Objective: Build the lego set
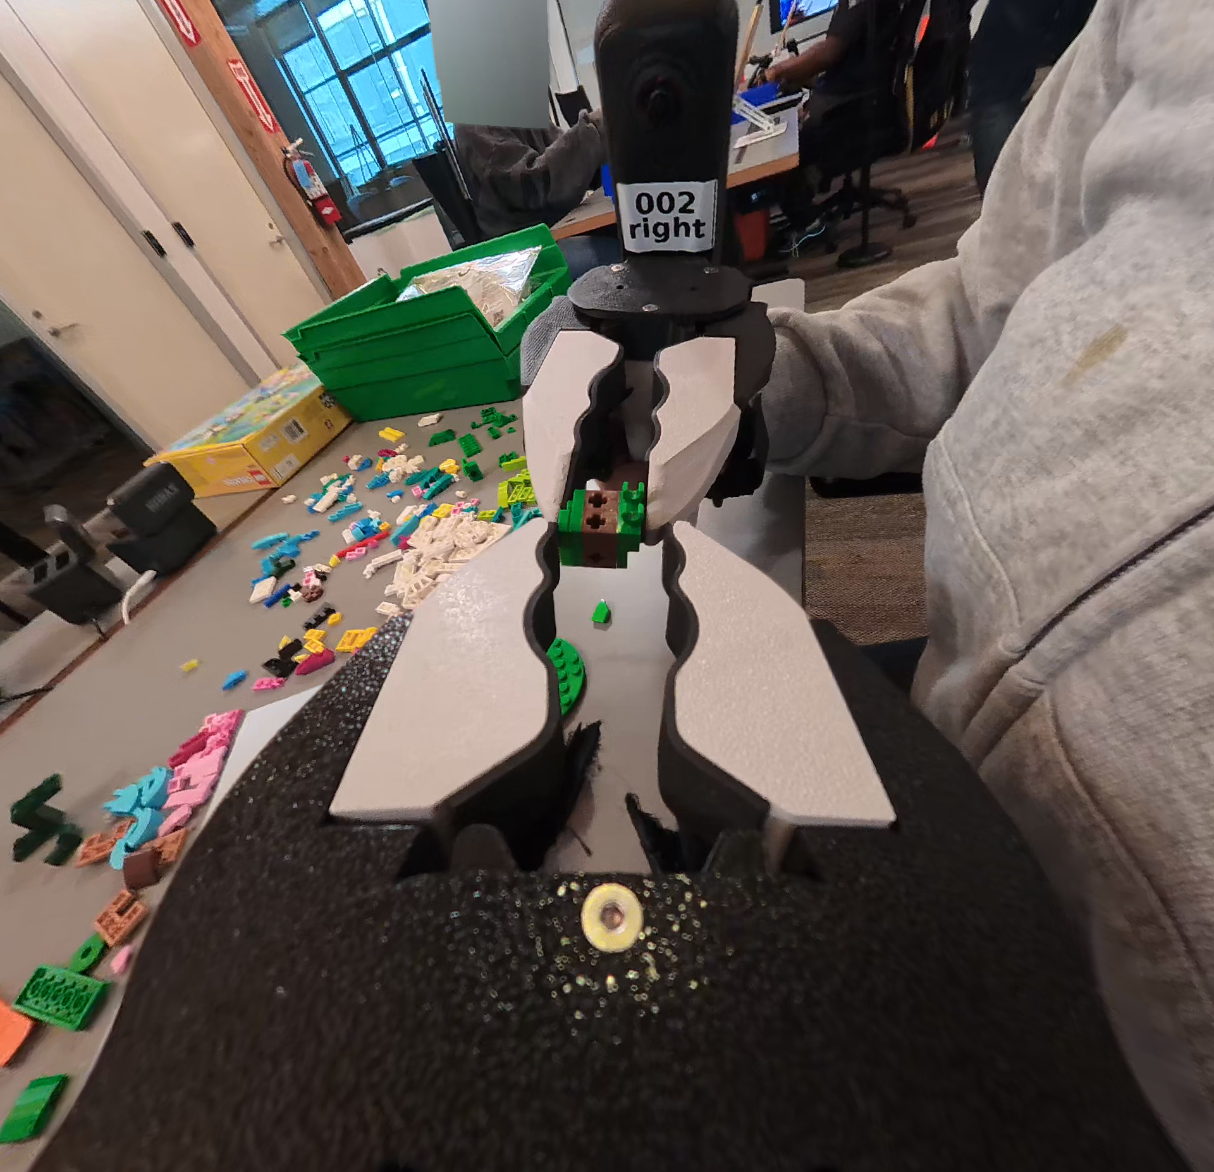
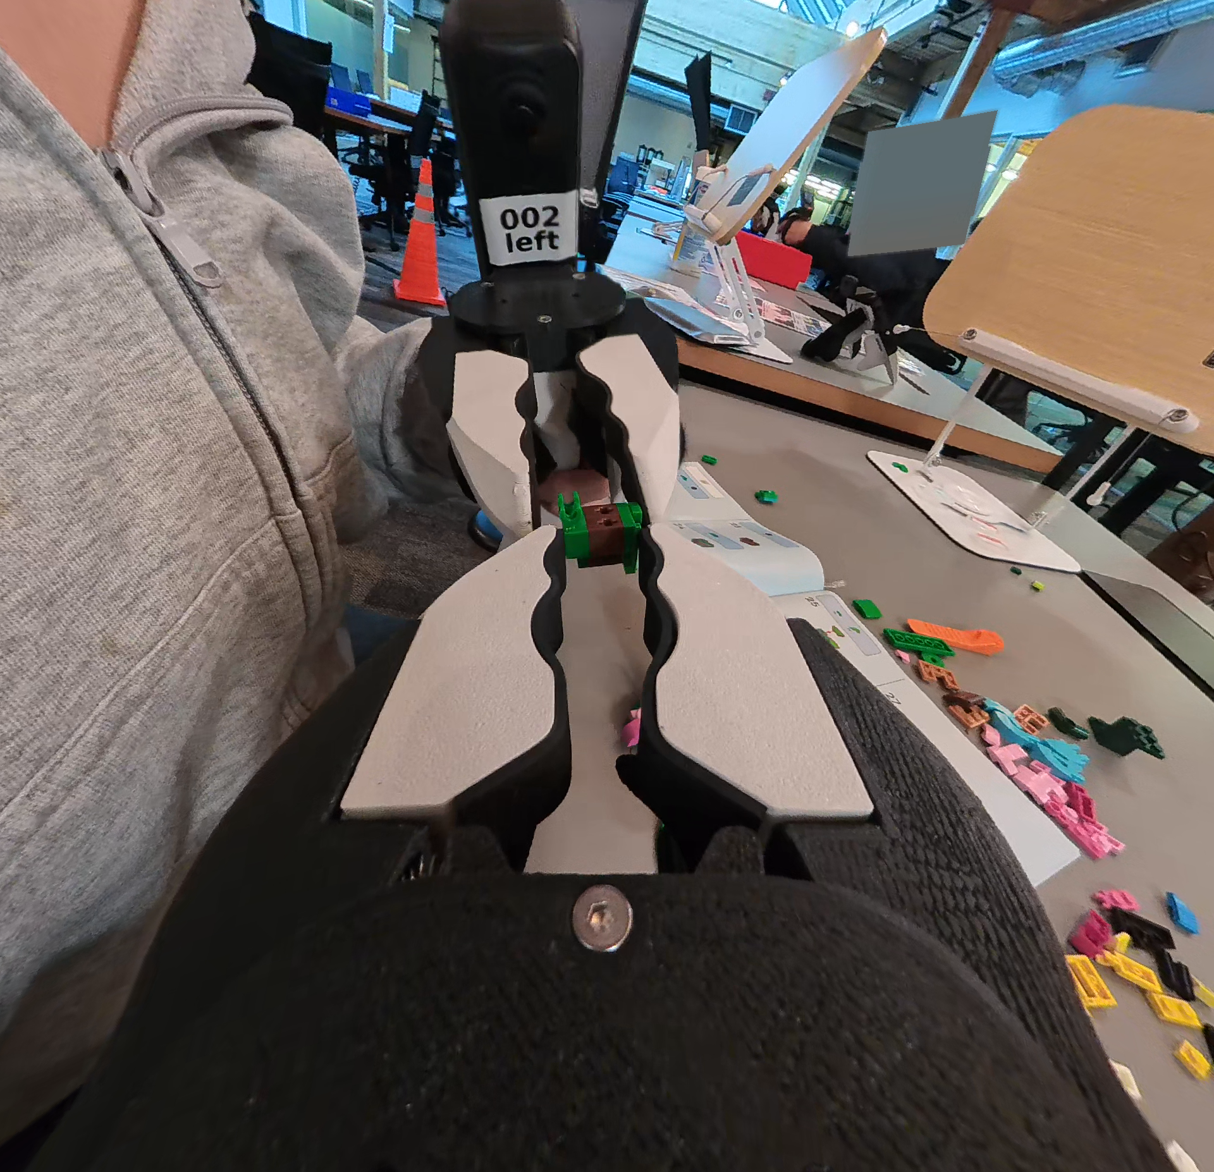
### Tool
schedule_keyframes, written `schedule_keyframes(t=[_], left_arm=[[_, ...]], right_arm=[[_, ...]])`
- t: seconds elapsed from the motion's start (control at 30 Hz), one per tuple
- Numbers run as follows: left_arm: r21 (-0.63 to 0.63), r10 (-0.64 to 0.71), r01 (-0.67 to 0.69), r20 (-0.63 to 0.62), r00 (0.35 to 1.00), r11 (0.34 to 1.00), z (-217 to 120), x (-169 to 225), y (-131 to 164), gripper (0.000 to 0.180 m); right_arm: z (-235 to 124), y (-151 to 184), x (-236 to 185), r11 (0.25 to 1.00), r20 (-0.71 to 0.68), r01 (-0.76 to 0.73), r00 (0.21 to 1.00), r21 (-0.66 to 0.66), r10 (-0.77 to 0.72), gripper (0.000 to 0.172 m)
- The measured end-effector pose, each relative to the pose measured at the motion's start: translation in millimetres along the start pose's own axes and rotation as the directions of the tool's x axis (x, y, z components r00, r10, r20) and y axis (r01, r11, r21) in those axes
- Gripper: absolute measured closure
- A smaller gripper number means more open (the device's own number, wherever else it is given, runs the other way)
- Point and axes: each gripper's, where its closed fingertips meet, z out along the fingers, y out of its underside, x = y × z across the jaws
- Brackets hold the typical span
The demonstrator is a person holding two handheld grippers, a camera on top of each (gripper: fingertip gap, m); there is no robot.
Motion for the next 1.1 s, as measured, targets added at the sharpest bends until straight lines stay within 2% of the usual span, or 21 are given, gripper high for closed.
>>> schedule_keyframes(t=[0.27, 0.37, 0.4, 0.43, 0.47, 0.5, 0.57, 0.67, 0.73, 0.83, 0.9, 1.1], left_arm=[[-0.017, 0.039, -0.04, -0.021, 0.999, 0.999, -0.7, 1.5, 2.2, 0.159], [-0.002, -0.063, 0.063, -0.038, 0.997, 0.998, 0.7, 2.4, -2.5, 0.158], [0.004, -0.124, 0.125, -0.038, 0.991, 0.992, 1.0, 0.1, -2.8, 0.155], [0.014, -0.196, 0.197, -0.054, 0.979, 0.98, 0.9, -1.6, -3.2, 0.144], [0.028, -0.278, 0.281, -0.089, 0.957, 0.959, 0.2, -2.6, -4.4, 0.132], [0.052, -0.367, 0.377, -0.143, 0.919, 0.925, -1.8, -2.2, -7.8, 0.128], [0.053, -0.529, 0.557, -0.253, 0.81, 0.829, -4.4, -2.3, -11.8, 0.128], [-0.046, -0.667, 0.71, -0.391, 0.634, 0.702, -2.1, 8.7, -11.7, 0.129], [-0.097, -0.715, 0.769, -0.456, 0.53, 0.632, -1.1, 15.5, -13.1, 0.138], [-0.096, -0.752, 0.837, -0.504, 0.425, 0.538, -1.1, 11.9, -15.7, 0.156], [-0.1, -0.755, 0.852, -0.524, 0.394, 0.514, -2.3, 11.8, -15.8, 0.161], [-0.112, -0.752, 0.839, -0.518, 0.408, 0.533, -2.4, 14.9, -12.9, 0.162]], right_arm=[[-1.5, 1.9, -4.7, 1.0, 0.029, -0.002, 1.0, -0.013, 0.002, 0.153], [-3.9, -0.5, -4.8, 1.0, 0.026, 0.02, 0.999, 0.004, -0.021, 0.152], [-5.1, -2.1, -3.1, 0.999, 0.011, 0.039, 0.999, 0.011, -0.039, 0.152], [-5.8, -2.6, -3.5, 0.998, 0.006, 0.067, 0.998, 0.009, -0.067, 0.152], [-5.6, -2.4, -4.1, 0.995, -0.002, 0.099, 0.995, -0.001, -0.099, 0.152], [-5.1, -2.5, -5.1, 0.99, -0.012, 0.139, 0.99, -0.01, -0.139, 0.152], [-3.0, -4.0, -8.1, 0.975, -0.032, 0.221, 0.975, -0.019, -0.222, 0.152], [-0.7, -8.2, -10.5, 0.939, -0.076, 0.342, 0.936, -0.034, -0.343, 0.152], [0.3, -9.4, -12.2, 0.915, -0.088, 0.399, 0.911, -0.055, -0.403, 0.152], [1.4, -8.7, -13.6, 0.876, -0.098, 0.473, 0.871, -0.094, -0.481, 0.152], [2.3, -6.8, -14.1, 0.852, -0.1, 0.509, 0.848, -0.122, -0.52, 0.152], [3.2, -5.9, -15.2, 0.829, -0.105, 0.542, 0.825, -0.137, -0.556, 0.152]])
